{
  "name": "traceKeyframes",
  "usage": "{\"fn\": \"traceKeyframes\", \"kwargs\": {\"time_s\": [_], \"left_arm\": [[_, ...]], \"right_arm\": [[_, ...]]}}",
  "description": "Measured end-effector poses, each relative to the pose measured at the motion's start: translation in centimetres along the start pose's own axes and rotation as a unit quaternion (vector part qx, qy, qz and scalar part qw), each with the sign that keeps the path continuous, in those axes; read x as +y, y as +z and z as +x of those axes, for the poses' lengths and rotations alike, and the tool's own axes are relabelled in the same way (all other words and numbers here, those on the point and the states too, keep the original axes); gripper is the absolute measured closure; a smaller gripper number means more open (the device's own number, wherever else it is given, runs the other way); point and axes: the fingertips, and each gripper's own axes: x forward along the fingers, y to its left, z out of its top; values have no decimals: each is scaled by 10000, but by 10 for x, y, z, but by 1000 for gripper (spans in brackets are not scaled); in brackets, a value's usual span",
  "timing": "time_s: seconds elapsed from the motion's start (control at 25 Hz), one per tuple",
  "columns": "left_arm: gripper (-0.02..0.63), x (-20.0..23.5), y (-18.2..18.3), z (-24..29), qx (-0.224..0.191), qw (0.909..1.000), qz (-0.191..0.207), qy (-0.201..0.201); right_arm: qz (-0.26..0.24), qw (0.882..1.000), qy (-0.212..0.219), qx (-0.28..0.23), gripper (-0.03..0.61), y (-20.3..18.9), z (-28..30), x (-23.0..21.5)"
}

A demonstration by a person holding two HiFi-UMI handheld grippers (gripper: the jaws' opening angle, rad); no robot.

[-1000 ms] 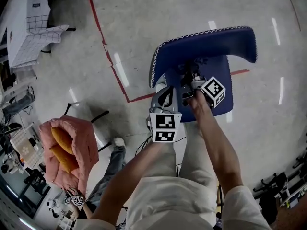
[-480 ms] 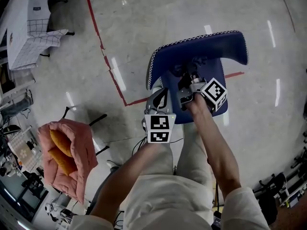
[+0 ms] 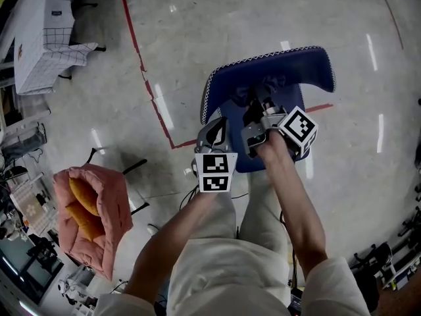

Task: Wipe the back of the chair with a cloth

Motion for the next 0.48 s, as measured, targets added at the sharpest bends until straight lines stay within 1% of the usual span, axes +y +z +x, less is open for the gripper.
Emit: {"fn": "traceKeyframes", "kwargs": {"time_s": [0.2,0.28,0.36,0.4,0.48], "left_arm": [[614,1,5,-6,-67,9999,-23,75],[614,-1,6,-8,-87,9999,-26,87],[614,-5,9,-10,-109,9999,-28,86],[614,-7,10,-11,-124,9999,-27,80],[614,-8,12,-13,-154,9998,-31,76]], "right_arm": [[194,9998,48,-94,505,-3,-9,33],[241,9995,153,-138,514,-4,-14,51],[83,9993,329,-162,548,-2,-18,76],[-106,9992,329,-174,548,1,-19,87],[-446,9987,158,-198,548,5,-15,101]]}}
